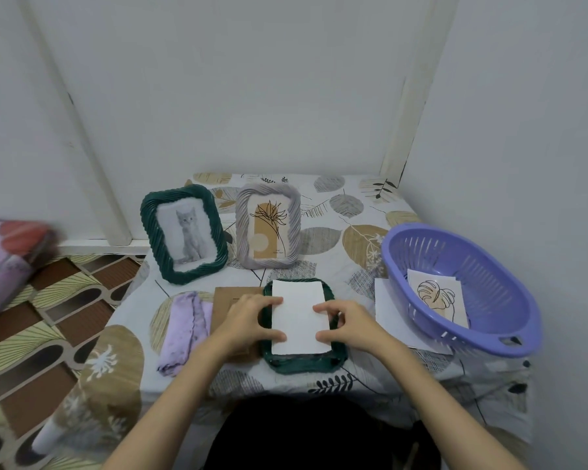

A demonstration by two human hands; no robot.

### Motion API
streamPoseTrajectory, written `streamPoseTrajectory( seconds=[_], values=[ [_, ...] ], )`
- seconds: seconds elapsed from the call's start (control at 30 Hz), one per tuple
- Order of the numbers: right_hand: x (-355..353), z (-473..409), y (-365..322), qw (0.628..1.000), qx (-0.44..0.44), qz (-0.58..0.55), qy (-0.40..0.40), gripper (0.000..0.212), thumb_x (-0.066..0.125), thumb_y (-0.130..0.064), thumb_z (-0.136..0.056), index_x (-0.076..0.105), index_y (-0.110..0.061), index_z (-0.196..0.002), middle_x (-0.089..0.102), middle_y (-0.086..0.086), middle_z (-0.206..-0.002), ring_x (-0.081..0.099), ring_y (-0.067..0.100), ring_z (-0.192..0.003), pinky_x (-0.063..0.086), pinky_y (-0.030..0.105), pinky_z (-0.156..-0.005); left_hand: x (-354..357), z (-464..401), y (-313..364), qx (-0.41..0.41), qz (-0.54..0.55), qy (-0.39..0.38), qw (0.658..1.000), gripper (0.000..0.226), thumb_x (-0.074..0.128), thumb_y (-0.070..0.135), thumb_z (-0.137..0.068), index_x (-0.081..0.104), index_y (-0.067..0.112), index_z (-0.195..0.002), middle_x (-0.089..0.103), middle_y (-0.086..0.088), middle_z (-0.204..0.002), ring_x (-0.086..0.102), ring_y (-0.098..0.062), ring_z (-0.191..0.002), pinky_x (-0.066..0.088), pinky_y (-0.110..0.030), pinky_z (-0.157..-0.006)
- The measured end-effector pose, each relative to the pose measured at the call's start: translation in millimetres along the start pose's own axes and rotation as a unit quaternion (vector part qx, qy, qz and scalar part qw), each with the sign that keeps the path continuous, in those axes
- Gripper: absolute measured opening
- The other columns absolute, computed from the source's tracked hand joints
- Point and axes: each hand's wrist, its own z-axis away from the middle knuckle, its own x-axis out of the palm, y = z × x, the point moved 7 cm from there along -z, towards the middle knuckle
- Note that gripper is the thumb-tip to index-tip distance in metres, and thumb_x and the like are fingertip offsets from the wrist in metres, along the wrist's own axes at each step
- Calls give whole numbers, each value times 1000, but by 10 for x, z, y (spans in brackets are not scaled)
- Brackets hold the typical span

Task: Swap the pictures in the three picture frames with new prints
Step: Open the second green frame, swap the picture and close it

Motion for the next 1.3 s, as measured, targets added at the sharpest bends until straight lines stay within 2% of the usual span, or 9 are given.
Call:
streamPoseTrajectory(
  seconds=[0.1,0.2,0.4,0.5,0.63,0.8,0.87,1.0,1.3],
  values=[
    [42,7,5,999,-14,49,-3,55,77,-17,-70,58,-20,-122,47,-3,-86,43,8,-70,34,11,-57,34,2,-15,1,-72,-13,997,77,74,47,-69,41,29,-137,45,1,-134,28,-19,-128,23,-31,-102],
    [51,3,15,996,-24,87,-6,58,77,-20,-70,56,-21,-124,48,0,-91,45,12,-79,34,11,-60,29,13,-12,2,-90,-19,996,78,73,50,-69,41,29,-137,47,2,-130,29,-19,-124,24,-31,-99],
    [22,-49,16,990,-29,137,-12,58,77,-22,-68,58,-22,-123,49,0,-88,44,14,-79,33,18,-62,37,30,16,0,-73,-30,997,79,74,52,-67,43,29,-136,51,7,-114,30,-17,-117,23,-28,-90],
    [21,-60,48,988,-22,150,-22,60,77,-23,-68,57,-24,-124,48,-1,-89,44,14,-79,33,22,-67,49,37,12,2,-75,-33,997,78,74,53,-65,44,31,-134,47,12,-104,29,-12,-107,21,-28,-84],
    [73,-49,81,983,-19,177,-37,63,77,-28,-68,54,-25,-127,45,-1,-95,41,15,-88,35,25,-76,44,42,3,17,-117,-31,992,76,72,59,-64,45,38,-132,41,7,-119,29,-15,-110,22,-28,-85],
    [51,-4,43,981,-7,191,-37,68,73,-37,-73,44,-27,-134,39,2,-111,36,22,-113,34,33,-96,82,32,-18,31,-118,-56,991,73,71,56,-67,46,36,-132,31,15,-144,19,-16,-130,18,-35,-101],
    [32,-4,-18,977,-11,214,-9,70,66,-46,-78,37,-28,-138,38,4,-128,31,24,-121,31,37,-101,94,24,-19,31,-119,-60,991,75,71,56,-67,45,35,-133,29,18,-146,17,-15,-133,16,-36,-104],
    [116,-21,-50,956,-6,293,-3,76,51,-61,-81,22,-30,-144,16,-2,-153,18,26,-134,21,44,-105,100,23,-17,29,-120,-69,990,77,71,56,-68,43,33,-135,29,18,-147,16,-15,-135,15,-37,-107],
    [193,-17,63,947,8,321,-28,75,44,-66,-82,21,-33,-144,8,-8,-156,17,25,-134,21,45,-105,91,38,-20,26,-121,-75,990,76,70,54,-69,42,32,-136,28,17,-148,16,-15,-135,16,-37,-106]
  ],
)
